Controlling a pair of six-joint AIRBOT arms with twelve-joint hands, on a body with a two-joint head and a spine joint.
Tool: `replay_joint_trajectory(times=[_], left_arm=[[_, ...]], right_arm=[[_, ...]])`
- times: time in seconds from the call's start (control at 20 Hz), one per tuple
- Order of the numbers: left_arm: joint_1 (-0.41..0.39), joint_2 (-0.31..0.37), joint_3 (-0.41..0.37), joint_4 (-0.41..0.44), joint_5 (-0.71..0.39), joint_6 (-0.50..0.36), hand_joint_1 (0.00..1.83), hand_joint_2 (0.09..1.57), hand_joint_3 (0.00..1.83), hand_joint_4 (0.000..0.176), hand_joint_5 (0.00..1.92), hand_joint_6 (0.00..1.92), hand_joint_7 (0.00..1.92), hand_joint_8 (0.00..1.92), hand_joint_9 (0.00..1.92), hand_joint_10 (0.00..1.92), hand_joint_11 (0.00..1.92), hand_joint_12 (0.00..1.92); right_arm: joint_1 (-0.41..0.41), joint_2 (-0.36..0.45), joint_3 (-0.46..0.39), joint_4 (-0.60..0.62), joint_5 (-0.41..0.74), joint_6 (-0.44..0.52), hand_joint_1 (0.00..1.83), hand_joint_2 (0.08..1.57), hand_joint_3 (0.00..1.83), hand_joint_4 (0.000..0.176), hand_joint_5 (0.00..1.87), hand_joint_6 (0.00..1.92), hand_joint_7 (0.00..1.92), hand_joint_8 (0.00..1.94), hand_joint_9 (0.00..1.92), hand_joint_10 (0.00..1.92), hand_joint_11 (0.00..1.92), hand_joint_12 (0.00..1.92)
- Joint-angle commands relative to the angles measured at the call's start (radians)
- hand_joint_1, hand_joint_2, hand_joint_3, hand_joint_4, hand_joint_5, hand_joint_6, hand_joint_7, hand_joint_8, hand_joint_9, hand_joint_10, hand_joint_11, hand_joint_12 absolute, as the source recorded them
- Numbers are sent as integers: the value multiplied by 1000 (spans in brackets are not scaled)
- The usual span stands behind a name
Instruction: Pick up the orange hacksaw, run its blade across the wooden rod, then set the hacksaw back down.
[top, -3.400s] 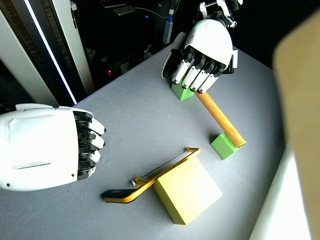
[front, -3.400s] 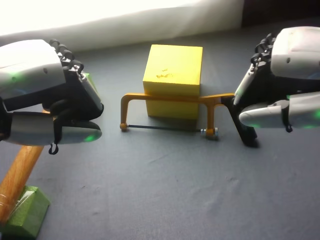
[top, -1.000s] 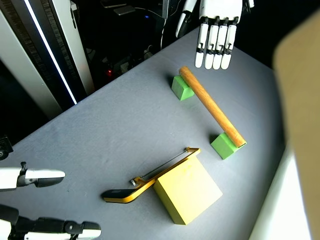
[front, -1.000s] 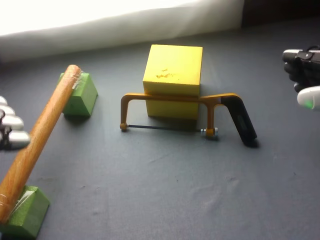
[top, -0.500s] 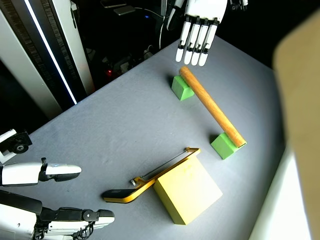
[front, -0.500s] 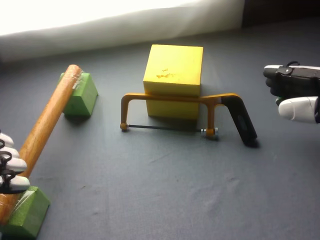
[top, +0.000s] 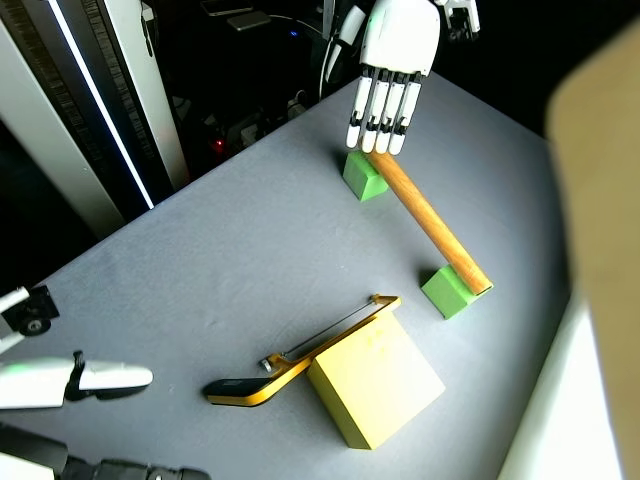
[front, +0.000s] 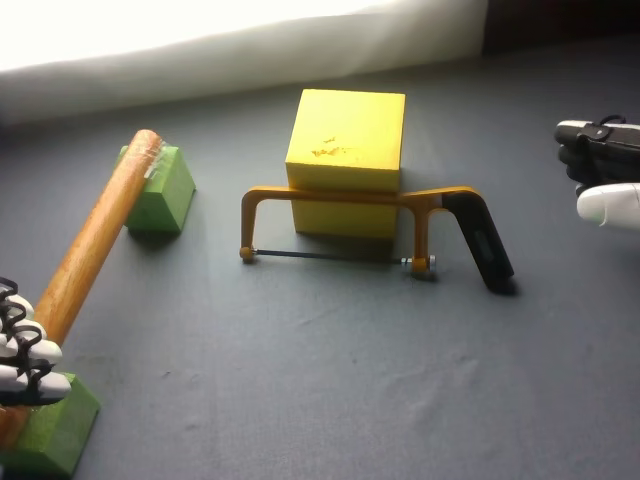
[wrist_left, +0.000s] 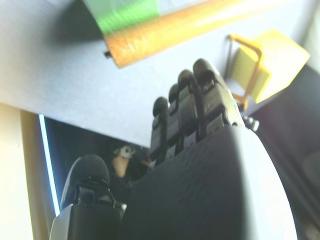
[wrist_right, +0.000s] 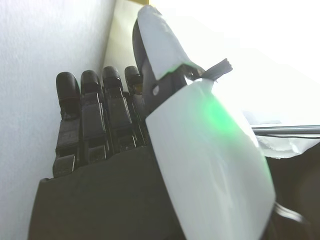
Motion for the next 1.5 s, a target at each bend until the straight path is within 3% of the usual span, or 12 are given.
replay_joint_trajectory(times=[0.0,0.25,0.35,0.45,0.55,0.65,0.75,0.9,1.05,1.25,1.45], left_arm=[[-1,1,-3,-33,11,-2,102,1272,0,0,149,2,136,2,150,2,0,366],[5,-14,-8,-56,85,-2,98,1274,1,0,138,0,126,3,135,1,0,352],[2,-14,-14,-75,106,-2,94,1268,0,0,133,3,129,4,131,2,0,352],[5,-15,-18,-75,120,-2,120,1269,0,0,142,7,134,4,122,0,0,314],[6,-21,-22,-94,147,-2,93,1272,1,0,148,6,142,4,132,4,0,315],[5,-26,-23,-94,151,-2,131,1263,0,0,174,7,159,4,153,5,0,355],[9,-31,-25,-94,169,-2,80,1277,2,0,140,1,130,1,131,1,0,298],[19,-32,-32,-94,197,-17,99,1271,0,0,150,4,130,1,141,3,0,304],[25,-33,-34,-94,203,-27,93,1276,1,0,172,2,159,3,161,4,0,381],[50,-32,-34,-94,188,-43,78,1279,0,0,134,3,122,4,127,4,0,277],[69,-33,-35,-94,178,-43,116,1275,0,0,152,5,134,4,137,4,0,321]], right_arm=[[1,-11,5,10,105,12,934,1237,4,0,196,2,233,2,243,2,0,846],[12,-72,35,8,72,10,876,1267,4,0,169,1,204,1,241,1,0,814],[18,-78,52,-53,76,29,895,1275,1,0,182,2,211,1,239,1,0,840],[27,-71,73,-146,59,69,914,1258,0,0,200,4,232,5,253,4,0,898],[29,-68,125,-319,73,187,880,1266,1,0,206,5,230,4,239,3,0,887],[36,-85,210,-545,134,313,864,1274,2,0,234,7,255,6,263,7,0,920],[40,-111,289,-656,203,351,875,1262,0,0,227,0,257,1,286,5,0,969],[46,-141,353,-663,244,350,870,1256,0,0,194,0,228,0,262,0,0,901],[60,-183,419,-663,255,371,892,1253,0,0,210,2,252,5,287,7,0,952],[76,-237,495,-663,269,384,864,1261,0,0,201,6,238,0,268,0,0,939],[103,-284,516,-688,256,418,847,1268,3,0,188,0,222,0,250,0,0,918]])
